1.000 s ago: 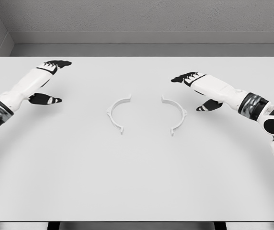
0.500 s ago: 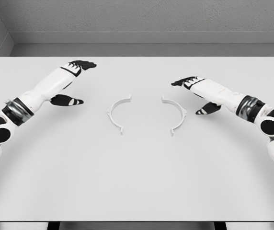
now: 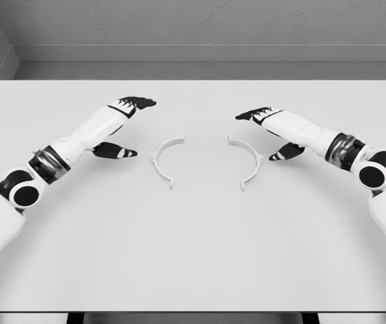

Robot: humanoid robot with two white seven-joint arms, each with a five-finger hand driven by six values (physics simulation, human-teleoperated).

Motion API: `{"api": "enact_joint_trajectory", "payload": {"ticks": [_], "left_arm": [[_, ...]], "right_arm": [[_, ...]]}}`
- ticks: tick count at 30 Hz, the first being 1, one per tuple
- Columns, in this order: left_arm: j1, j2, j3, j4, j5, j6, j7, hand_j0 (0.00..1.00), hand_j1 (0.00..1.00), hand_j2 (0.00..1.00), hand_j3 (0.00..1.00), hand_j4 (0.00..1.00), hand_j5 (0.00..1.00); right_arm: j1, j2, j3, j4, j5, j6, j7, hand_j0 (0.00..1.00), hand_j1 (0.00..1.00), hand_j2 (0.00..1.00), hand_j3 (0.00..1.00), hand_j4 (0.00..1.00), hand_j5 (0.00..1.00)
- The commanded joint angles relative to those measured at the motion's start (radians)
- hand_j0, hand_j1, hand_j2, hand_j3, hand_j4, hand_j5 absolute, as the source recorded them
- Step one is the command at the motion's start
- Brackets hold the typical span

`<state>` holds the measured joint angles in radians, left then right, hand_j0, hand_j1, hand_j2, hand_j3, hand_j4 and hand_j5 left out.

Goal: Assemble PVC drainage pipe clamps

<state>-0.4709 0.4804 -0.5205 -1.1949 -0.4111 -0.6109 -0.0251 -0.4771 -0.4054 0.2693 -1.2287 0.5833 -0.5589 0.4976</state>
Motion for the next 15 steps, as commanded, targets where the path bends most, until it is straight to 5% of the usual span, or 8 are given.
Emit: {"api": "enact_joint_trajectory", "payload": {"ticks": [1, 15], "left_arm": [[0.000, -0.009, -0.003, 0.000, 0.006, 0.000, 0.001, 1.00, 1.00, 1.00, 1.00, 1.00, 1.00], [-0.038, -0.062, -0.003, 0.155, 0.006, 0.000, 0.001, 1.00, 1.00, 1.00, 1.00, 1.00, 1.00]], "right_arm": [[-0.002, 0.008, 0.001, 0.011, -0.005, 0.002, -0.001, 1.00, 1.00, 1.00, 1.00, 1.00, 1.00], [-0.021, 0.014, 0.011, 0.049, -0.005, 0.001, -0.001, 1.00, 1.00, 1.00, 1.00, 1.00, 1.00]]}}
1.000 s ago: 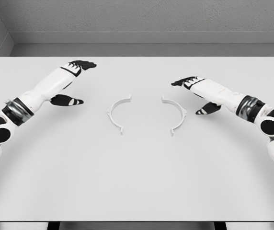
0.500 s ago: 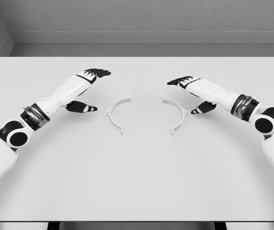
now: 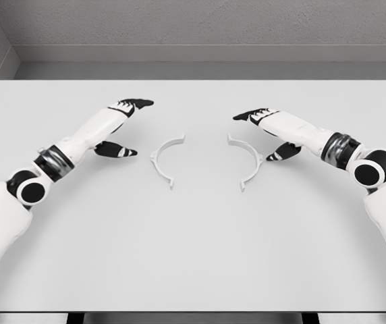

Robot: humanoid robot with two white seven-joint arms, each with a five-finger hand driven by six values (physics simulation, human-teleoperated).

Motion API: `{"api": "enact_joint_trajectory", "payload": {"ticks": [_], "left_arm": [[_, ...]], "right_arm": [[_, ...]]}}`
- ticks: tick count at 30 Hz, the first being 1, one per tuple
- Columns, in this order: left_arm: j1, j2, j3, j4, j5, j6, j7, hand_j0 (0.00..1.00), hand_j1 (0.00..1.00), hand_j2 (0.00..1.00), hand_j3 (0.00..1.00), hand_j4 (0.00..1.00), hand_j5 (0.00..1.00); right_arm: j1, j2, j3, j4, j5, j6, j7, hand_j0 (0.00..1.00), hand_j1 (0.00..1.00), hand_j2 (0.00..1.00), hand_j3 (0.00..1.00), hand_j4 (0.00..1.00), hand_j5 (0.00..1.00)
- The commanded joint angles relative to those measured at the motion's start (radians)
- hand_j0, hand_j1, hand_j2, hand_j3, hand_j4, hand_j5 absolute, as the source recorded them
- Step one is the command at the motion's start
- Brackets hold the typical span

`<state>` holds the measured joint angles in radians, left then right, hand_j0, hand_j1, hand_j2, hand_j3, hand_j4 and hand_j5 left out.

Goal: Assemble PVC drainage pipe clamps

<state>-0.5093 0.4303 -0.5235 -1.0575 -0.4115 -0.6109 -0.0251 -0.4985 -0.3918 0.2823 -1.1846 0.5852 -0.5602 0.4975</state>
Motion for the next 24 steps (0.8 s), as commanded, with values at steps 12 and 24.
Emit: {"api": "enact_joint_trajectory", "payload": {"ticks": [12, 24], "left_arm": [[-0.002, -0.028, -0.001, 0.024, 0.005, 0.000, 0.001, 1.00, 1.00, 1.00, 1.00, 1.00, 1.00], [0.000, -0.047, -0.001, 0.024, 0.005, 0.000, 0.001, 1.00, 1.00, 1.00, 1.00, 1.00, 1.00]], "right_arm": [[-0.006, 0.018, 0.000, 0.002, -0.007, 0.003, 0.001, 1.00, 1.00, 1.00, 1.00, 1.00, 1.00], [-0.015, 0.037, 0.020, 0.000, -0.005, 0.008, 0.001, 1.00, 1.00, 1.00, 1.00, 1.00, 1.00]]}}
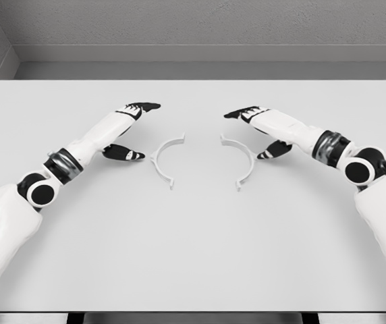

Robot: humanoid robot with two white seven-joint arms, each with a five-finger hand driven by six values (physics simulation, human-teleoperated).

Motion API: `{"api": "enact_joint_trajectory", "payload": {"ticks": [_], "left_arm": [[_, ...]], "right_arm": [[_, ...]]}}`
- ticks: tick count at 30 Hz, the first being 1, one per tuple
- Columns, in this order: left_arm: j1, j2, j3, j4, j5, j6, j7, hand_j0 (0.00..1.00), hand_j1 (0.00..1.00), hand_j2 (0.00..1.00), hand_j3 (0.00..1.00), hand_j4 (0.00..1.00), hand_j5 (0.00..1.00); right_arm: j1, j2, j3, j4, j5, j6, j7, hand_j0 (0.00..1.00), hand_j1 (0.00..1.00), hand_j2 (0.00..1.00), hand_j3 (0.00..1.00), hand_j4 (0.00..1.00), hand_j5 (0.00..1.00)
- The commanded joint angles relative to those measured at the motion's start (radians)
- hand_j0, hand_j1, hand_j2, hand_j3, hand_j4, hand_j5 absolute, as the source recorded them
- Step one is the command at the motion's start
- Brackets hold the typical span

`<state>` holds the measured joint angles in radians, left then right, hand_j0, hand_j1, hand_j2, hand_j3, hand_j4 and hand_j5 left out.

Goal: Assemble PVC drainage pipe clamps

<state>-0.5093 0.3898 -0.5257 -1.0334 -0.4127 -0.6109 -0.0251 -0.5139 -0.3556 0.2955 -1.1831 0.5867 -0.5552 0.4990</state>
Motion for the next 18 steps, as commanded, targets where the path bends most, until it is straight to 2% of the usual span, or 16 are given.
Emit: {"api": "enact_joint_trajectory", "payload": {"ticks": [1, 18], "left_arm": [[0.000, -0.006, 0.000, -0.001, 0.006, 0.000, 0.001, 1.00, 1.00, 1.00, 1.00, 1.00, 1.00], [0.008, -0.037, -0.005, -0.010, -0.021, 0.000, 0.001, 1.00, 1.00, 1.00, 1.00, 1.00, 1.00]], "right_arm": [[0.000, 0.004, 0.008, -0.003, -0.007, 0.003, 0.000, 1.00, 1.00, 1.00, 1.00, 1.00, 1.00], [-0.011, 0.044, 0.037, -0.012, -0.007, 0.006, 0.009, 1.00, 1.00, 1.00, 1.00, 1.00, 1.00]]}}
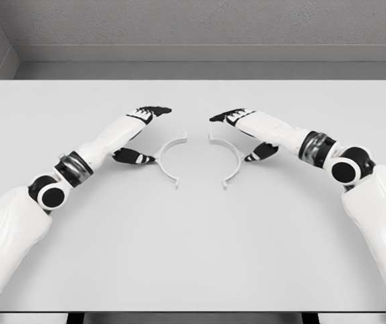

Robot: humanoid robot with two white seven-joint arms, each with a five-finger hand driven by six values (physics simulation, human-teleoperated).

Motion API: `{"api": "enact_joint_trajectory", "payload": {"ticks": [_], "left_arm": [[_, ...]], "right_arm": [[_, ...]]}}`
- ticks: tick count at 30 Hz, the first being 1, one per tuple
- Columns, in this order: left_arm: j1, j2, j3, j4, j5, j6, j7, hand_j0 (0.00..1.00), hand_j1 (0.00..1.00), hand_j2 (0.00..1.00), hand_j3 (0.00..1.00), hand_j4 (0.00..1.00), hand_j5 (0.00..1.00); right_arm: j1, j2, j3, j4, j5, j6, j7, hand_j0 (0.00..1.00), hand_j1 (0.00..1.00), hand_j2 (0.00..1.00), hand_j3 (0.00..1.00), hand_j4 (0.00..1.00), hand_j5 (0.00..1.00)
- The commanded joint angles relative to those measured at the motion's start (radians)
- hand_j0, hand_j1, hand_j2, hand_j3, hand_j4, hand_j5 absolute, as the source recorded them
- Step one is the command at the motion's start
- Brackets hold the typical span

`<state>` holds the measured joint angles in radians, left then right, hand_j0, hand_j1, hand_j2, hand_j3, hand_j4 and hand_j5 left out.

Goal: Assemble PVC drainage pipe clamps

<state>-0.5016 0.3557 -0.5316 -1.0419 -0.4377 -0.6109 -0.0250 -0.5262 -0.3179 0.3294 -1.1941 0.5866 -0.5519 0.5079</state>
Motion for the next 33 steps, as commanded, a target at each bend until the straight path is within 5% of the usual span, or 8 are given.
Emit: {"api": "enact_joint_trajectory", "payload": {"ticks": [1, 17, 33], "left_arm": [[0.002, -0.003, 0.001, -0.001, 0.004, 0.000, 0.001, 1.00, 1.00, 1.00, 1.00, 1.00, 1.00], [-0.014, 0.009, -0.007, 0.011, 0.008, 0.000, 0.001, 1.00, 1.00, 1.00, 1.00, 1.00, 1.00], [-0.044, -0.034, -0.011, 0.063, 0.004, 0.000, 0.001, 1.00, 1.00, 1.00, 1.00, 1.00, 1.00]], "right_arm": [[0.000, 0.006, 0.010, -0.001, -0.007, 0.003, 0.000, 1.00, 1.00, 1.00, 1.00, 1.00, 1.00], [-0.005, 0.017, 0.017, -0.058, -0.013, 0.026, 0.000, 1.00, 1.00, 1.00, 1.00, 1.00, 1.00], [-0.038, 0.017, 0.003, 0.085, -0.007, 0.030, -0.003, 1.00, 1.00, 1.00, 1.00, 1.00, 1.00]]}}
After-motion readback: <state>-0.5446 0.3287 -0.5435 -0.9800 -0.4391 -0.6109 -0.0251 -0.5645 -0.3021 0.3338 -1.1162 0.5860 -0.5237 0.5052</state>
